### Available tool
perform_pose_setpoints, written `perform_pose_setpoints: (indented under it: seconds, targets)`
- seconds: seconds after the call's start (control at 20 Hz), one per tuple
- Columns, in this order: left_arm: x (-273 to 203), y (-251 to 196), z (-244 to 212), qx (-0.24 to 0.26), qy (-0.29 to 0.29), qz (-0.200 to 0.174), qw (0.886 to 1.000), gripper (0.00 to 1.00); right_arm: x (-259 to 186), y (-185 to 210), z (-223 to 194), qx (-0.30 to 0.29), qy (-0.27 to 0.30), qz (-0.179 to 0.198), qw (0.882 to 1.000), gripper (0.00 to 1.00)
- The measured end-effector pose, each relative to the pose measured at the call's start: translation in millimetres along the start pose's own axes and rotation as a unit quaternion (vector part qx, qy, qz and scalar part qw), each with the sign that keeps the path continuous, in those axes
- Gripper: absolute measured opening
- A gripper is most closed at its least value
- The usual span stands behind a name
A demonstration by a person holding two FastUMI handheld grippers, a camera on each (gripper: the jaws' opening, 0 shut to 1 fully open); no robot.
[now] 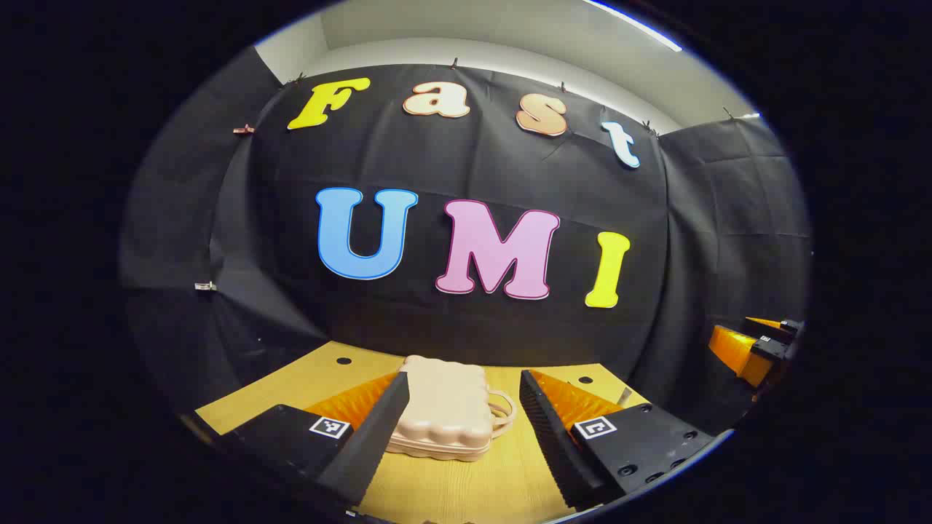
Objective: First open the suitcase, pack the skin care products into it, and then close the suitcase.
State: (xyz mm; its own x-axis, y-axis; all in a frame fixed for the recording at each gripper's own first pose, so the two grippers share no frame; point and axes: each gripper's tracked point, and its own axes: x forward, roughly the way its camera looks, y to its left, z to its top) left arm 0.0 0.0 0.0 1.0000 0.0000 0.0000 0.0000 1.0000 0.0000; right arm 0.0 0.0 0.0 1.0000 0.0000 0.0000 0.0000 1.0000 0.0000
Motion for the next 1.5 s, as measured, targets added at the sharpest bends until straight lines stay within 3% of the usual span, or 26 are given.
perform_pose_setpoints:
  seconds: [0.95,1.2,1.5]
  targets:
    - [47,-19,-17,0.038,0.025,0.004,0.999,0.96,55,0,-40,0.004,0.043,0.029,0.999,0.96]
    - [82,-47,-27,0.041,0.044,-0.027,0.998,0.96,71,-3,-42,0.002,0.043,0.040,0.998,0.96]
    - [154,-94,-71,0.047,0.106,-0.064,0.991,0.96,103,-21,-54,-0.008,0.046,0.046,0.998,0.96]
